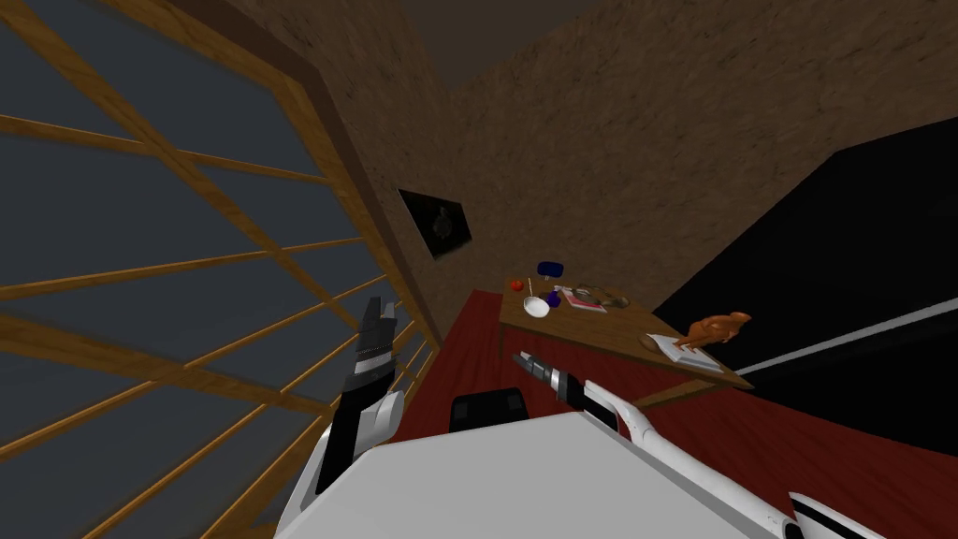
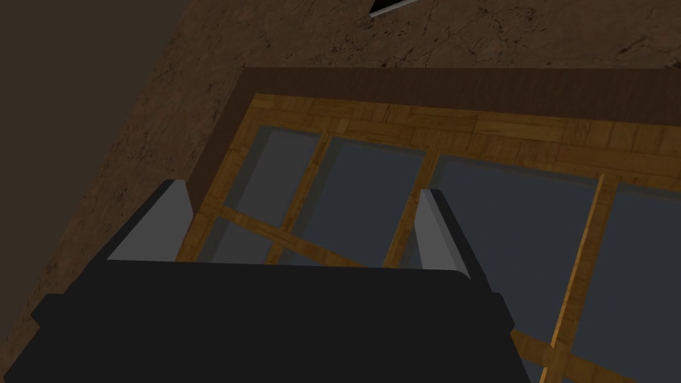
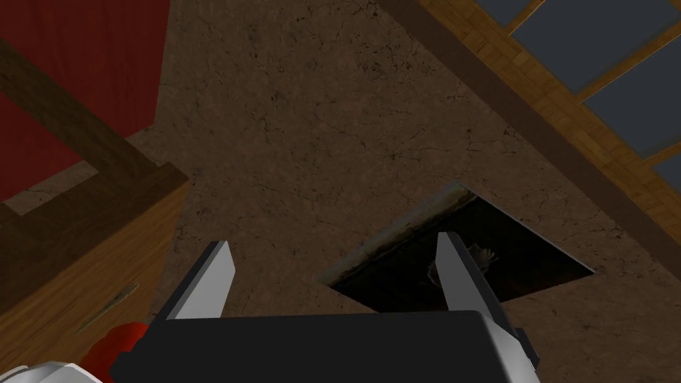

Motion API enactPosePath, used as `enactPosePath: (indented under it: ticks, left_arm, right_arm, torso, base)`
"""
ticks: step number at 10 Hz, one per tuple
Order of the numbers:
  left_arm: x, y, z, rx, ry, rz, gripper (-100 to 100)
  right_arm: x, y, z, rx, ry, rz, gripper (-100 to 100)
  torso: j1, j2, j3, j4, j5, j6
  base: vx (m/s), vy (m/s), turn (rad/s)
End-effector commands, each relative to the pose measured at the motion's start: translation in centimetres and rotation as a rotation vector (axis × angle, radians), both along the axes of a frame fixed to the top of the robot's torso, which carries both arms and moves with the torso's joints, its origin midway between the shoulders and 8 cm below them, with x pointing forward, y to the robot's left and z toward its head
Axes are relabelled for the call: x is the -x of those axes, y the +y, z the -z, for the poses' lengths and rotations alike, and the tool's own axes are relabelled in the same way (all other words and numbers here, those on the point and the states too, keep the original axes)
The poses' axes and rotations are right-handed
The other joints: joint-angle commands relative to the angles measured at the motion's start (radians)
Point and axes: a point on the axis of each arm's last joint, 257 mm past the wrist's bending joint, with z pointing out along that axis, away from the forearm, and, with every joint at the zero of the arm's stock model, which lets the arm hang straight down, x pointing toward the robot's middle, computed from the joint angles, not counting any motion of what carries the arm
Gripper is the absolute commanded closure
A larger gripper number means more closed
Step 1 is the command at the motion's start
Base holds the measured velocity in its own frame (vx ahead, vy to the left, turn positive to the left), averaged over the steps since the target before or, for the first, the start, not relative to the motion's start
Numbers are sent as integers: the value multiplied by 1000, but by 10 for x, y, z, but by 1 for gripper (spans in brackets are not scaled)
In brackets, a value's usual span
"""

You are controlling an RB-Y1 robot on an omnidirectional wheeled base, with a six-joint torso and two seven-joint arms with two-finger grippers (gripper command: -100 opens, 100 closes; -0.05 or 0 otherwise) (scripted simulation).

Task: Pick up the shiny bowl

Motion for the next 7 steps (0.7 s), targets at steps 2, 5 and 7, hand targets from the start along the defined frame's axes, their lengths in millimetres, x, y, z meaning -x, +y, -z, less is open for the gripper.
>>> enactPosePath:
  ticks: [2, 5, 7]
  left_arm:
    - [0, 0, 0, 0, 0, 0, 0]
    - [0, 0, 0, 0, 0, 0, 0]
    - [0, 0, 0, 0, 0, 0, 0]
  right_arm:
    - [6, -24, 23, 86, 37, -34, -100]
    - [14, -46, 41, 164, 69, -60, -100]
    - [22, -76, 61, 251, 109, -77, -100]
  torso:
    - [-1, 0, 0, 0, 0, 0]
    - [-1, 0, 0, 0, 0, 0]
    - [0, -1, 0, 0, 0, 0]
  base:
    - [3, 12, 98]
    - [4, 10, 84]
    - [8, 16, 161]
